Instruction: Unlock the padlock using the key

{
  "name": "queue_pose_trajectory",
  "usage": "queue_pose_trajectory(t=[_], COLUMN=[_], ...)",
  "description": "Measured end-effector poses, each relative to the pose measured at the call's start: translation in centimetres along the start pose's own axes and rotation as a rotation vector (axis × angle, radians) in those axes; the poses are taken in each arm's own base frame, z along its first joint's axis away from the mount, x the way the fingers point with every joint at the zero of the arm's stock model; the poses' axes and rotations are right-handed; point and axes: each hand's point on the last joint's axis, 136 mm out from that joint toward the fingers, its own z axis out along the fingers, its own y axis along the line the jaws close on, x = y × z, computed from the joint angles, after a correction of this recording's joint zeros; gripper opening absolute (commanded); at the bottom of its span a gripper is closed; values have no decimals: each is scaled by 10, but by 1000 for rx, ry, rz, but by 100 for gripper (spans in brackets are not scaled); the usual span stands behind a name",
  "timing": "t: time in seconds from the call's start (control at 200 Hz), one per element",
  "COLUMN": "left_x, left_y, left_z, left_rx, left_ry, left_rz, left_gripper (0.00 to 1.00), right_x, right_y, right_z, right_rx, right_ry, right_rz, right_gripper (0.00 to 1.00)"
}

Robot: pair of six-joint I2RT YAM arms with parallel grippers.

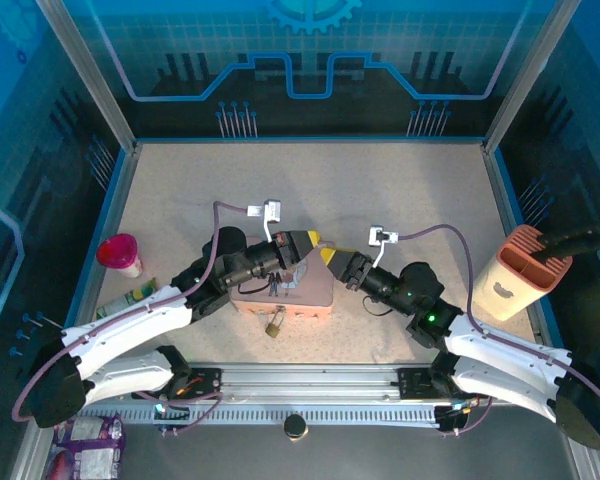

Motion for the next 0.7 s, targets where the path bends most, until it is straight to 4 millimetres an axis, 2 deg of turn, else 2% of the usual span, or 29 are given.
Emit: queue_pose_trajectory(t=[0.135, 0.345, 0.51, 0.695], left_x=[1, 1, 1, 0], left_y=[-1, -3, -4, -6], left_z=[0, 0, 0, -1], left_rx=[5, 18, 28, 37], left_ry=[5, 8, 6, 1], left_rz=[0, -9, -21, -19], left_gripper=[0, 0, 0, 0], right_x=[0, 1, 2, 1], right_y=[0, -1, 0, 1], right_z=[0, 1, 2, 2], right_rx=[0, -1, -7, -14], right_ry=[2, 7, 11, 7], right_rz=[-1, -2, -1, -1], right_gripper=[19, 15, 12, 14])
